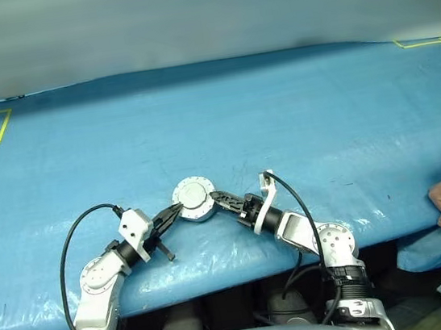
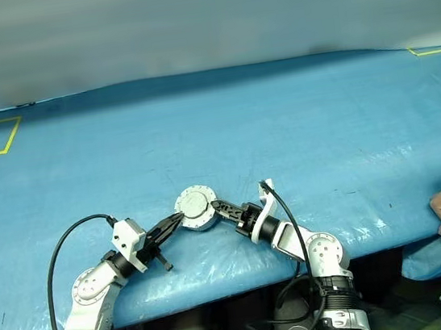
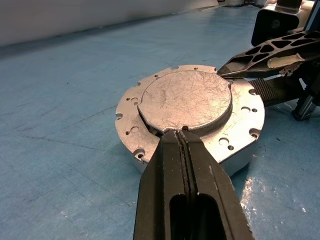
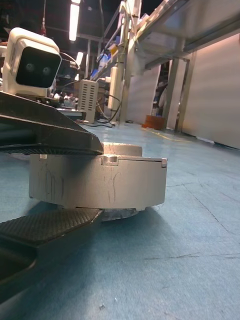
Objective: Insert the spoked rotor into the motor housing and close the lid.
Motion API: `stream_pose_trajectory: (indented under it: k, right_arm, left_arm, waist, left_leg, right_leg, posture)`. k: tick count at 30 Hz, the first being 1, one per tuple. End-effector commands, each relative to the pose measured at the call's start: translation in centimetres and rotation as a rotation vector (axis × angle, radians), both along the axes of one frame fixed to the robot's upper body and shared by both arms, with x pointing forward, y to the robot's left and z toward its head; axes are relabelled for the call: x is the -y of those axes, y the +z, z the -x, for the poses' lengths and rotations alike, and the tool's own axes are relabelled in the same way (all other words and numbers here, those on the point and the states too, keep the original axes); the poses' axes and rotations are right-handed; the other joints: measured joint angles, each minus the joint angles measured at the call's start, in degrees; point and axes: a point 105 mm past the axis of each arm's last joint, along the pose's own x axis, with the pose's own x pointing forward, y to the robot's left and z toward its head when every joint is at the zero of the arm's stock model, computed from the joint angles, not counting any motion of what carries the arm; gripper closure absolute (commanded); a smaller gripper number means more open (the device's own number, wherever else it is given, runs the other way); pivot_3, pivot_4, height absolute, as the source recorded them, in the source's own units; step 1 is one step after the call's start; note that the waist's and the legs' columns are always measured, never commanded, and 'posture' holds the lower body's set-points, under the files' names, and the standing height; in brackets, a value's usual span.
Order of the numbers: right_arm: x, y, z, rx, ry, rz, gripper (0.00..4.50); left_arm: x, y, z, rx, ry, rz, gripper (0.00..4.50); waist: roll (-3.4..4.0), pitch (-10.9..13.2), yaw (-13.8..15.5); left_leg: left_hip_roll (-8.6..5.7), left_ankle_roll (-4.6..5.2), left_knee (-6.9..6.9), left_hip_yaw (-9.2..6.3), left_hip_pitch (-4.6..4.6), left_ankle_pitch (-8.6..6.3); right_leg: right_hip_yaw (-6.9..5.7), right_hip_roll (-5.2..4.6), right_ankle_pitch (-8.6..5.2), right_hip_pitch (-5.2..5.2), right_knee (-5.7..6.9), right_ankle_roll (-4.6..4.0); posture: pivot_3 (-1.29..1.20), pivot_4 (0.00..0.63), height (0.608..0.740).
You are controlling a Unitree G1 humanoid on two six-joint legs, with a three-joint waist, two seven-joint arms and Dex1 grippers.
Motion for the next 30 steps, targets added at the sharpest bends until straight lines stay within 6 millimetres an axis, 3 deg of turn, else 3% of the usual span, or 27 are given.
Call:
stream_pose_trajectory:
  k: [1,5,13,16,21,27,28,30]
  right_arm:
    - [0.2,0.0,-0.6,-0.029,-0.068,-0.038,3.33]
    - [0.9,2.0,-1.2,0.012,-0.119,-0.100,3.33]
    - [2.5,6.4,-3.2,0.107,-0.258,-0.215,3.33]
    - [3.2,9.3,-3.8,0.182,-0.292,-0.277,3.33]
    - [3.3,12.8,-3.2,0.297,-0.255,-0.321,3.33]
    - [3.0,14.2,-2.6,0.349,-0.219,-0.331,3.33]
    - [2.9,14.3,-2.5,0.353,-0.213,-0.332,3.33]
    - [2.6,14.3,-2.2,0.356,-0.199,-0.334,3.33]
  left_arm:
    - [0.0,1.8,-0.7,0.039,0.051,0.118,4.50]
    - [-1.0,3.4,-1.9,0.021,0.164,0.277,4.50]
    - [-1.1,4.3,-2.5,-0.066,0.234,0.487,4.50]
    - [0.0,5.1,-2.3,-0.094,0.201,0.657,3.92]
    - [2.0,6.4,-2.1,-0.154,0.137,0.873,2.23]
    - [3.5,8.1,-1.6,-0.257,0.033,1.121,0.23]
    - [3.9,8.4,-1.3,-0.302,-0.016,1.174,0.01]
    - [4.5,9.0,-0.8,-0.367,-0.105,1.253,0.01]
  waist:
    - [0.00,0.00,0.06]
    - [0.00,0.04,0.20]
    - [0.05,0.20,0.17]
    - [0.09,0.34,0.08]
    - [0.11,0.40,0.02]
    - [0.10,0.41,0.10]
    - [0.10,0.41,0.09]
    - [0.10,0.41,0.10]
  left_leg:
    - [0.00,0.00,0.00,0.00,-0.02,0.00]
    - [-0.01,0.00,0.01,0.00,-0.13,0.00]
    - [-0.18,0.16,0.01,0.07,-0.45,-0.06]
    - [-0.19,0.17,0.01,0.13,-0.56,-0.06]
    - [-0.11,0.16,-0.02,0.10,-0.56,-0.06]
    - [-0.14,0.17,0.02,0.08,-0.57,-0.06]
    - [-0.15,0.18,0.05,0.08,-0.57,-0.07]
    - [-0.14,0.18,0.05,0.08,-0.56,-0.07]
  right_leg:
    - [0.00,-0.01,0.00,-0.01,0.00,0.00]
    - [0.00,-0.03,0.02,-0.10,-0.01,0.03]
    - [0.05,0.18,0.22,-0.06,-0.06,0.36]
    - [0.10,0.22,0.28,-0.22,-0.06,0.46]
    - [0.16,0.40,0.25,-0.22,-0.06,0.47]
    - [0.26,0.45,0.25,-0.17,-0.06,0.51]
    - [0.29,0.44,0.26,-0.17,-0.07,0.53]
    - [0.30,0.45,0.25,-0.18,-0.06,0.53]
  posture:
    - [0.00,0.150,0.740]
    - [0.00,0.150,0.740]
    - [0.00,0.150,0.740]
    - [0.00,0.150,0.740]
    - [0.00,0.150,0.740]
    - [0.00,0.150,0.740]
    - [0.00,0.150,0.740]
    - [0.00,0.150,0.740]
